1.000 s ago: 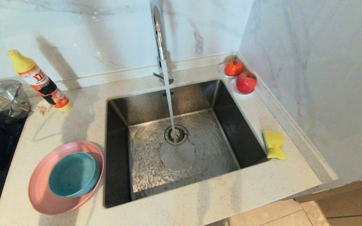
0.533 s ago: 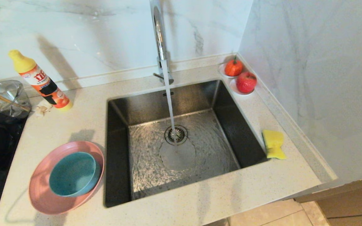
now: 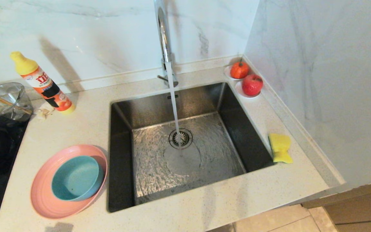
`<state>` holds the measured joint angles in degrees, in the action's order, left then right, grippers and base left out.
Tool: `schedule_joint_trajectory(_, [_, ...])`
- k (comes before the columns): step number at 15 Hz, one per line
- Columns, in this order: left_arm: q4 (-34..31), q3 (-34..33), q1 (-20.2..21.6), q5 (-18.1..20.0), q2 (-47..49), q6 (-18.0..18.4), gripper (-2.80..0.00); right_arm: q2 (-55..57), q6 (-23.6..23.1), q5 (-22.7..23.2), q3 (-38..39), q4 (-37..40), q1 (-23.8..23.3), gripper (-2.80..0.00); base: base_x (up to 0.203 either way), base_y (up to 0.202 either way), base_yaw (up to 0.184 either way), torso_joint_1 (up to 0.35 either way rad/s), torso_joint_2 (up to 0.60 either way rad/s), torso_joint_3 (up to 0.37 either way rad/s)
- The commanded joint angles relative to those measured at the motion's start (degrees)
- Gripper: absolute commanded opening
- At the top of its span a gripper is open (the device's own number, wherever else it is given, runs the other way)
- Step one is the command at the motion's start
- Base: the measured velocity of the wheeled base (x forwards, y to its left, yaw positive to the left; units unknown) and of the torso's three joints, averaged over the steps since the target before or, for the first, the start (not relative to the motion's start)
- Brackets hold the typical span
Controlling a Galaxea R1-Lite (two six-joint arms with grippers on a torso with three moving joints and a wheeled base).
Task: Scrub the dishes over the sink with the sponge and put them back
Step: Pick up a bowl and the sponge
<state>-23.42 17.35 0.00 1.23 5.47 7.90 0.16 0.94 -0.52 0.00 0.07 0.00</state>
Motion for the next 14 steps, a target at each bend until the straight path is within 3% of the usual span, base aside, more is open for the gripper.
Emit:
schedule_joint_trajectory(1, [10.6,-9.0,-0.1,-3.9,-5.4,-1.9,-2.80,0.0,0.0,0.0,0.0,0.0,0.0,-2.80,0.000,0.000,0.000,0.000,0.00,0.000])
schedule_joint_trajectory(2, [14.3,-11.7,-0.2,-5.0,-5.5,-2.4,-2.80,0.0,0.0,0.0,0.0,0.0,0.0,-2.80,0.000,0.000,0.000,0.000,0.00,0.000])
schedule_joint_trajectory(4, [15.6,-13.9,-0.2,0.5,-5.6,-2.5,-2.80,0.0,0.0,0.0,0.0,0.0,0.1,-2.80,0.000,0.000,0.000,0.000,0.00,0.000])
schedule_joint_trajectory(5, [15.7,-14.3,-0.2,1.3,-5.6,-1.4,-2.80,0.0,0.0,0.0,0.0,-0.1,0.0,-2.80,0.000,0.000,0.000,0.000,0.00,0.000])
schedule_joint_trajectory(14, [16.2,-14.4,-0.3,1.3,-5.6,-2.1,-2.80,-0.1,0.0,0.0,0.0,-0.1,0.0,-2.80,0.000,0.000,0.000,0.000,0.00,0.000])
